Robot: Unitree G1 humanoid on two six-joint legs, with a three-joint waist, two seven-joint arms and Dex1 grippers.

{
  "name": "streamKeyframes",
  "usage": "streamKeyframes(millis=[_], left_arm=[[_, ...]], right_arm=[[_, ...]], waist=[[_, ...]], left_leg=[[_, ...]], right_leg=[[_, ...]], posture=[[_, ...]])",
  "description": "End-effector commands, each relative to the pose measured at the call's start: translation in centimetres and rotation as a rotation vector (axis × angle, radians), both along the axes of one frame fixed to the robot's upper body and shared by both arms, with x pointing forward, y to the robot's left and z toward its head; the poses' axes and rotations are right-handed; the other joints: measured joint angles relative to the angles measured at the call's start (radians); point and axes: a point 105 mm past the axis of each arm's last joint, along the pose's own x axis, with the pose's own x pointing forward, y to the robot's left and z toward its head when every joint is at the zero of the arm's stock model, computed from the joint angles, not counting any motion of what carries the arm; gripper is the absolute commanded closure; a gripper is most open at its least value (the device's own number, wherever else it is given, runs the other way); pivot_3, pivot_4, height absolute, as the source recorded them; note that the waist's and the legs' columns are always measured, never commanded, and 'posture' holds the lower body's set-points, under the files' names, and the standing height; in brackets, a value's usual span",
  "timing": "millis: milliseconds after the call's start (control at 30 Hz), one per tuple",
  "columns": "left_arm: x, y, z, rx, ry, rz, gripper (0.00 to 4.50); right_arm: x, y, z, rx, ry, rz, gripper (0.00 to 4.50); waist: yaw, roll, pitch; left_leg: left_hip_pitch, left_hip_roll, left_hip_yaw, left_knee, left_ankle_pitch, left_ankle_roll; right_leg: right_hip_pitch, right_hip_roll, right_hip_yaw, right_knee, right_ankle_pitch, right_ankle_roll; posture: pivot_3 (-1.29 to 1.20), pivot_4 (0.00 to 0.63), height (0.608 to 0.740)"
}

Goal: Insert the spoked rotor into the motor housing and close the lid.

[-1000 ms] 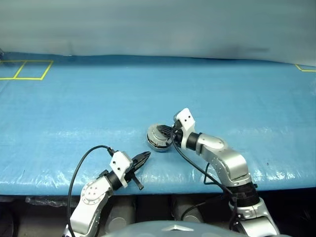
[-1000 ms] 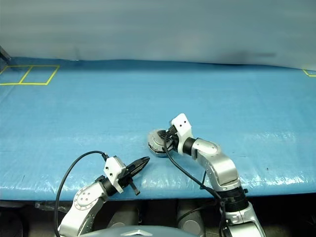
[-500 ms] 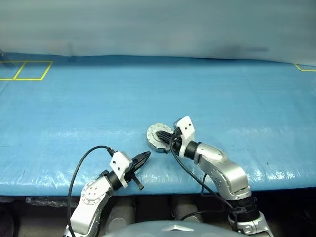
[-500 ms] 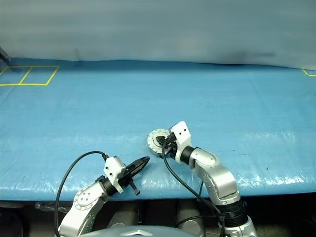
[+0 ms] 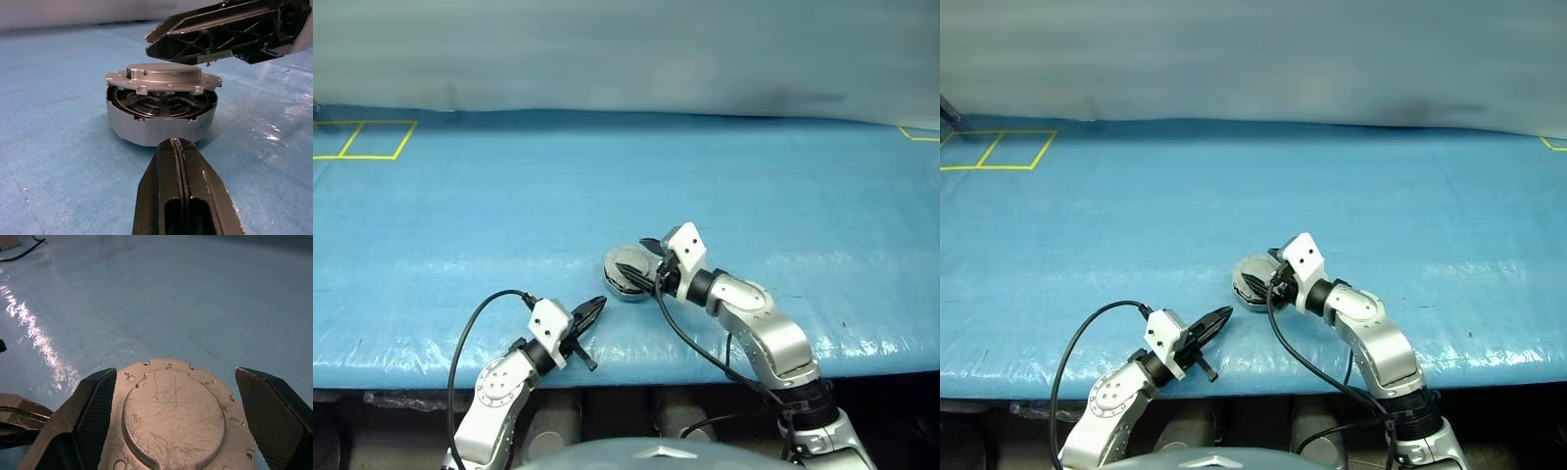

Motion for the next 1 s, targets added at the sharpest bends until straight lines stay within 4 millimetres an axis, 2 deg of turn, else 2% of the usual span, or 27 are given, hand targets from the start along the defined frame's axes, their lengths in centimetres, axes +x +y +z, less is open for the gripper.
streamKeyframes(millis=[33,467,567,633,667,1000], left_arm=[[0.2,0.2,0.7,-0.017,-0.034,0.026,4.5],[0.5,0.4,1.0,-0.011,-0.045,0.046,4.5],[0.6,0.5,1.0,-0.004,-0.046,0.053,4.5],[0.7,0.6,1.0,-0.001,-0.047,0.055,4.5],[0.7,0.6,1.0,0.0,-0.047,0.056,4.5],[0.9,0.6,1.0,0.003,-0.046,0.051,4.5]], right_arm=[[0.1,0.4,0.6,0.007,-0.039,0.005,0.04],[0.6,-0.3,-1.3,-0.06,-0.026,-0.08,0.04],[0.5,-0.3,-1.3,-0.052,-0.023,-0.081,0.6],[0.5,-0.2,-1.2,-0.046,-0.023,-0.082,1.28],[0.4,-0.2,-1.1,-0.044,-0.025,-0.082,1.46],[0.1,0.5,-1.0,-0.043,-0.034,-0.072,1.45]], waist=[[0.001,0.0,0.0],[0.001,0.0,0.0],[0.003,0.0,0.0],[0.003,0.0,0.0],[0.003,0.0,0.0],[0.004,0.0,0.0]], left_leg=[[0.0,0.0,0.0,0.0,0.0,0.0],[0.0,0.0,0.0,0.0,0.0,0.0],[0.0,0.0,0.0,0.0,0.0,0.0],[0.0,0.0,0.0,0.0,0.0,0.0],[0.0,0.0,0.0,0.0,0.0,0.0],[0.0,0.0,0.0,0.0,0.0,0.0]], right_leg=[[0.0,0.0,0.0,0.0,0.0,0.0],[0.0,0.0,0.0,0.0,0.0,0.0],[0.0,0.0,0.0,0.0,0.0,0.0],[0.0,0.0,0.0,0.0,0.0,0.0],[0.0,0.0,0.0,0.0,0.0,0.0],[0.0,0.0,0.0,0.0,0.0,0.0]], posture=[[0.0,0.15,0.74],[0.0,0.15,0.74],[0.0,0.15,0.74],[0.0,0.15,0.74],[0.0,0.15,0.74],[0.0,0.15,0.74]])
